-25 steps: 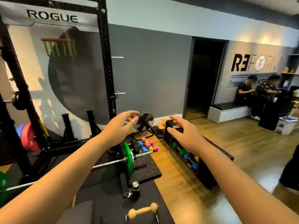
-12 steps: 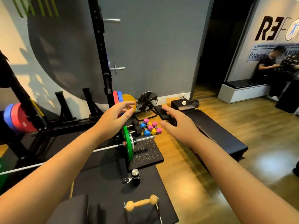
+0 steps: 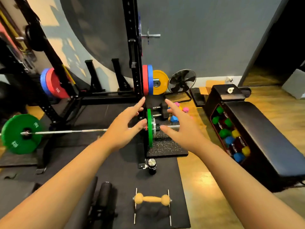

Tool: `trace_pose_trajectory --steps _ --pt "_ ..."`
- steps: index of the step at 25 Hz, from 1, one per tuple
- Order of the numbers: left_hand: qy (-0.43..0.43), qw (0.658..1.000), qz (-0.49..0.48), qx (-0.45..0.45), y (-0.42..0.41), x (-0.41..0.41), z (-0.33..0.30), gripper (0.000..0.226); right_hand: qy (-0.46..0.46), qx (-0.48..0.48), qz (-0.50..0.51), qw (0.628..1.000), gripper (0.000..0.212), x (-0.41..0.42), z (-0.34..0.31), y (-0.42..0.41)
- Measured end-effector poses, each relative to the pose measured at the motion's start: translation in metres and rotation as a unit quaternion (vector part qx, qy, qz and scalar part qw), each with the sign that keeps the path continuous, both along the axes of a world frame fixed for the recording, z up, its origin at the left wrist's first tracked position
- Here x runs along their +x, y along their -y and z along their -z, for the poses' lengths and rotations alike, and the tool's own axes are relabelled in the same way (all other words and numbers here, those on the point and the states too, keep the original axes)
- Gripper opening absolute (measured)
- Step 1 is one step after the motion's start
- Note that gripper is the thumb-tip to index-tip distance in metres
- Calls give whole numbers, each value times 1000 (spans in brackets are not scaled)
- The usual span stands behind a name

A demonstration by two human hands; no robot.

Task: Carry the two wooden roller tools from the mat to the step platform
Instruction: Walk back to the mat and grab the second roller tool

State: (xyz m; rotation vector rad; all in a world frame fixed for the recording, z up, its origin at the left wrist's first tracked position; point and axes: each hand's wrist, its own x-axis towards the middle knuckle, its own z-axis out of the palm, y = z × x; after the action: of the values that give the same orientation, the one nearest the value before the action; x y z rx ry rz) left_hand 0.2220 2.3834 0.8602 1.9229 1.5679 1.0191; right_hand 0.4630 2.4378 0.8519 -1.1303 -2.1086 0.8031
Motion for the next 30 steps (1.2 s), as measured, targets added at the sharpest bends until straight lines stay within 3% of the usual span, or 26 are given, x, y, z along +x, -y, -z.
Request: trace_pose_trajectory --steps 5,8,16,24,30 --pt "-33 999 17 -36 -46 -7 105 66 15 -14 -37 999 87 -15 94 -66" --pt "-48 997 2 -64 -80 -16 197 68 24 -39 -47 998 88 -23 183 -101" --pt "55 985 -62 -150 -76 -40 428 67 20 -154 -34 987 95 -35 431 -100" --pt "98 960 -51 -258 -16 -48 624 105 3 -257 -5 966 121 -16 631 -45" --pt "82 953 -41 -290 7 -51 698 125 16 -286 4 958 130 10 702 -17"
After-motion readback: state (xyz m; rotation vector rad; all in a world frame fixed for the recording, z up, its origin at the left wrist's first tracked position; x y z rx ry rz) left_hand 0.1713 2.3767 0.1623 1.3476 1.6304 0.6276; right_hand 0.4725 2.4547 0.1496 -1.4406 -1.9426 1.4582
